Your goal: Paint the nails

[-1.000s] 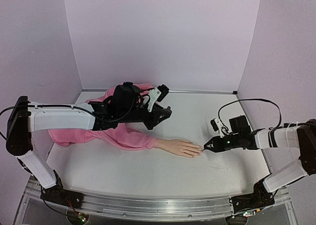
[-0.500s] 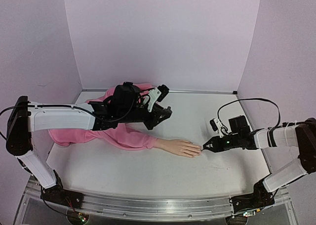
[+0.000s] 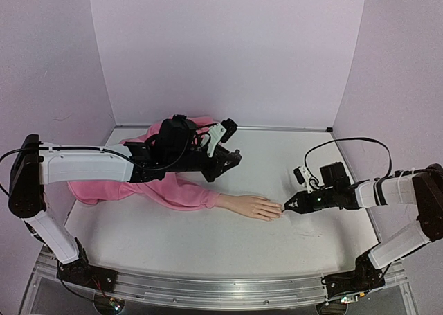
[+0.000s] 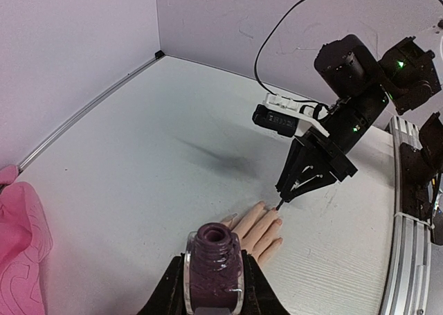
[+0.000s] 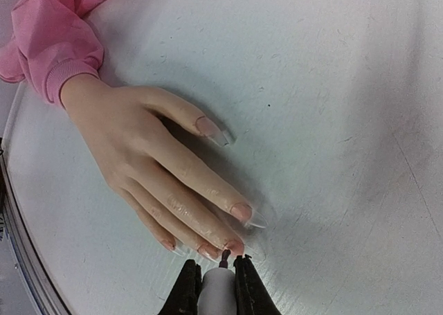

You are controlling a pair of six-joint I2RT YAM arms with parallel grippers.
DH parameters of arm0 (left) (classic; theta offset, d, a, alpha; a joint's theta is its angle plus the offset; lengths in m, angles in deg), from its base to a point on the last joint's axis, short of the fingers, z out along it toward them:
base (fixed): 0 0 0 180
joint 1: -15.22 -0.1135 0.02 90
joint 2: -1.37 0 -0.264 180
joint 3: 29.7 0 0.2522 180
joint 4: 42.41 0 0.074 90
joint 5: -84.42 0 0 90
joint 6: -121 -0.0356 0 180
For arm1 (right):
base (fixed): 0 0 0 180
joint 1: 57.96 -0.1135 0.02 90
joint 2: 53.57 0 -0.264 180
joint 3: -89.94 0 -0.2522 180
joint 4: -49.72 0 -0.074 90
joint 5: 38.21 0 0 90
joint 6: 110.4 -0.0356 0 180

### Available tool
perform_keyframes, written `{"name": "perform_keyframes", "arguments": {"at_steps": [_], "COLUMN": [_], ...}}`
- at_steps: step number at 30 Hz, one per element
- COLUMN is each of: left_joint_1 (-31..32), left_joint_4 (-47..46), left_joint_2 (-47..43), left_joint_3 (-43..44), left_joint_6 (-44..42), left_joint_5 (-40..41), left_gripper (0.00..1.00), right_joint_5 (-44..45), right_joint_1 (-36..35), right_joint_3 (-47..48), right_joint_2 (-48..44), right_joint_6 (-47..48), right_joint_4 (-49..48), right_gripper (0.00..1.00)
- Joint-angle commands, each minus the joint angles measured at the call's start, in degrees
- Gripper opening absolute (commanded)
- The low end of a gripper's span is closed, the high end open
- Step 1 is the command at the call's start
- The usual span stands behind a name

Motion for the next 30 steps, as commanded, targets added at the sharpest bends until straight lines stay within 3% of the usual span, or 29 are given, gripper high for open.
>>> {"name": "perform_keyframes", "arguments": {"at_steps": [1, 30], "left_joint_1": [-0.22, -0.22], "left_joint_4": [-4.04, -4.04], "left_joint_2": [0.16, 0.09], "left_joint_3": [2.53, 2.18], "left_joint_6": [0.41, 0.06], "left_joint_5": [-0.49, -0.24], "left_gripper": [0.00, 0.00], "right_joint_5": [-0.52, 1.25], "right_joint_1": [0.10, 0.11], "right_joint_3": [1.85, 2.43], "right_joint_2": [0.40, 1.96], "right_joint_6": [-0.36, -0.80], "right_joint_4": [-0.47, 0.29], "right_gripper": [0.00, 0.00]}}
